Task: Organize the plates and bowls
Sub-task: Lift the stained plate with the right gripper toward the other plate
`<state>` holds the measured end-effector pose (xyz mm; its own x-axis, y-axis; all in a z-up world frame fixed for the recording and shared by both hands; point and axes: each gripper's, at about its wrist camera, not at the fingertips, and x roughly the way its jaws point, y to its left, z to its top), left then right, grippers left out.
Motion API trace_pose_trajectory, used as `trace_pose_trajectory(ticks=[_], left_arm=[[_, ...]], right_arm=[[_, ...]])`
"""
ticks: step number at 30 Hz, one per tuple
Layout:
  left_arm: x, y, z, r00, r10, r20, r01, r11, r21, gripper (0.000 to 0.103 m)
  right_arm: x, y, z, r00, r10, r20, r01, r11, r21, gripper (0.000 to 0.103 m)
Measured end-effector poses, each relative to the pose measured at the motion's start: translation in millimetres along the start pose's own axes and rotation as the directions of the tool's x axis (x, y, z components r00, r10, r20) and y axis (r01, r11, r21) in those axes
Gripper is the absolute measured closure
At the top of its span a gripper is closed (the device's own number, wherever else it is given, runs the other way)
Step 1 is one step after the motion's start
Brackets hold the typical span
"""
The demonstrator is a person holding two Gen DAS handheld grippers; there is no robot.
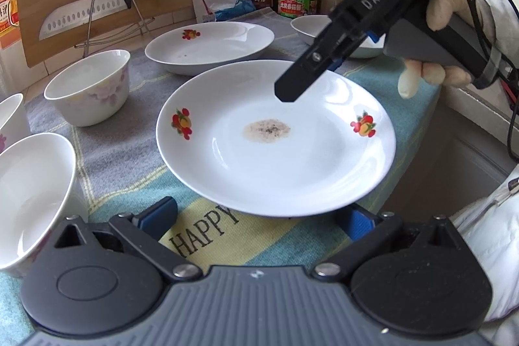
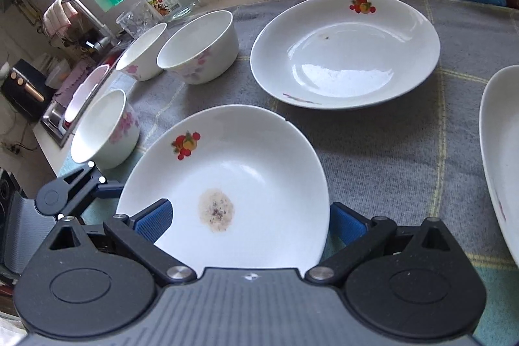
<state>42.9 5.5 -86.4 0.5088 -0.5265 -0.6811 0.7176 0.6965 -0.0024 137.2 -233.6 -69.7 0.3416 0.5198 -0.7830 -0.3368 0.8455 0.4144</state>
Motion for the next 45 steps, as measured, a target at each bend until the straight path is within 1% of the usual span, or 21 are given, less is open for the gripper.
trace_pose_trajectory(ticks=[2,5,8,10,18,23,24,28,35,39,45], left_arm=[[1,0,1,1.0,0.0,-0.007,0.0,1.0,0.003,0.0],[1,-1,4,1.0,-0.006,-0.002,0.006,0.999,0.036,0.001],[-1,-4,5,0.999,-0.041,0.014,0.04,0.997,0.062,0.001],[0,-4,7,0.998,-0.057,0.016,0.056,0.997,0.06,0.001],[3,-2,8,0.998,-0.067,0.005,0.067,0.996,0.064,0.001],[3,-2,8,0.998,-0.069,-0.001,0.069,0.995,0.067,0.001],[3,-1,8,0.998,-0.07,-0.002,0.07,0.995,0.067,0.001],[3,-2,9,0.998,-0.067,-0.003,0.067,0.996,0.066,0.001],[2,-3,9,0.998,-0.064,-0.01,0.064,0.996,0.065,0.001],[2,-4,10,0.998,-0.063,-0.02,0.064,0.996,0.068,0.001],[1,-2,14,0.997,-0.07,-0.028,0.072,0.995,0.064,0.001]], right_arm=[[0,-1,3,1.0,0.007,-0.015,-0.007,1.0,-0.004,0.0],[1,-2,6,0.999,0.02,-0.028,-0.02,1.0,-0.006,0.0],[0,-3,9,0.999,0.036,-0.041,-0.036,0.999,-0.009,0.0],[0,-4,9,0.998,0.043,-0.046,-0.043,0.999,-0.011,0.0],[3,-6,19,0.995,0.076,-0.067,-0.077,0.997,-0.01,0.0],[7,-8,26,0.99,0.112,-0.086,-0.112,0.994,0.007,0.0],[8,-9,28,0.987,0.13,-0.095,-0.129,0.992,0.014,0.0],[10,-10,31,0.984,0.141,-0.106,-0.139,0.99,0.023,0.0],[10,-13,36,0.983,0.158,-0.098,-0.151,0.986,0.069,0.0],[9,-9,36,0.984,0.142,-0.109,-0.137,0.989,0.055,0.0],[3,-7,36,0.985,0.143,-0.101,-0.139,0.989,0.048,0.0]])
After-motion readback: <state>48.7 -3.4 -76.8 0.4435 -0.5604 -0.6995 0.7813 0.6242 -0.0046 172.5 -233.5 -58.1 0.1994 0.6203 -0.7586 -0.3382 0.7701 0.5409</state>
